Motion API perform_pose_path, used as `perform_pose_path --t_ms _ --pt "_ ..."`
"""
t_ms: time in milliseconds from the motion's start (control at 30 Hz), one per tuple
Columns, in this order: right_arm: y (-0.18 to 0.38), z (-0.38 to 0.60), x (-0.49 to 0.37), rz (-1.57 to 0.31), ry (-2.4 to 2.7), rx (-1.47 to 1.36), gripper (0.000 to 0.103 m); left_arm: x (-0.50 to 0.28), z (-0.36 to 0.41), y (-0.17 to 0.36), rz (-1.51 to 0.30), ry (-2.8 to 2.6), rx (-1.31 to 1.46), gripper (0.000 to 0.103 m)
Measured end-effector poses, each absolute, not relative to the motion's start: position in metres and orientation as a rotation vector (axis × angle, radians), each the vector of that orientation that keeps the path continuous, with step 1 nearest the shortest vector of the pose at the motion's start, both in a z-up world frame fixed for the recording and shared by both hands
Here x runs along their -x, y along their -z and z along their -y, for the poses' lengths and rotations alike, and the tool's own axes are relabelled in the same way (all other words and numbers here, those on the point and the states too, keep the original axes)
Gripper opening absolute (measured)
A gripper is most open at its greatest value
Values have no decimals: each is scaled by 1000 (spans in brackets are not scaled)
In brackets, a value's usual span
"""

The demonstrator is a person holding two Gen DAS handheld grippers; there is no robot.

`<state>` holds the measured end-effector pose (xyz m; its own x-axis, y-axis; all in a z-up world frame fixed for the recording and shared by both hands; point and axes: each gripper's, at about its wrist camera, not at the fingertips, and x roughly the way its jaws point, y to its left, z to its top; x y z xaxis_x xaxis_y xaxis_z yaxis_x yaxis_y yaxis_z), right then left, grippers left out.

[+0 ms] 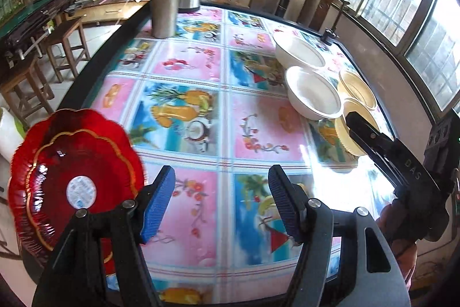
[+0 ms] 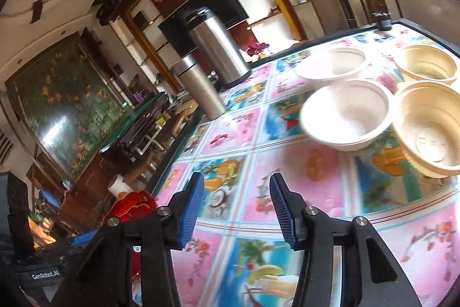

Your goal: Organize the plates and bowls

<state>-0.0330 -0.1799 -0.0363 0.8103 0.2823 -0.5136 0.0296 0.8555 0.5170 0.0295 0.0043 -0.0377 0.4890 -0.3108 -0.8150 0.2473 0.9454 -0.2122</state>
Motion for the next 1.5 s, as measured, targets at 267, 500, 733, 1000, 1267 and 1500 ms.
perform_pose_path --t_ms 267,500,733,1000,1267,1500 --pt "27 291 57 -561 -62 -737 51 -62 63 36 -1077 437 162 67" --pt "36 383 90 -490 107 -855 51 -68 151 45 -1140 540 89 67" --pt "81 404 77 -575 75 -976 52 -82 200 71 -1286 598 162 66" --pt "90 411 77 -561 40 -1004 52 -85 226 81 -1328 600 179 66" --pt "95 409 71 -586 52 -992 52 -91 239 83 -1237 541 141 66" --pt "97 407 63 -603 87 -972 49 -89 247 85 -1170 539 106 65"
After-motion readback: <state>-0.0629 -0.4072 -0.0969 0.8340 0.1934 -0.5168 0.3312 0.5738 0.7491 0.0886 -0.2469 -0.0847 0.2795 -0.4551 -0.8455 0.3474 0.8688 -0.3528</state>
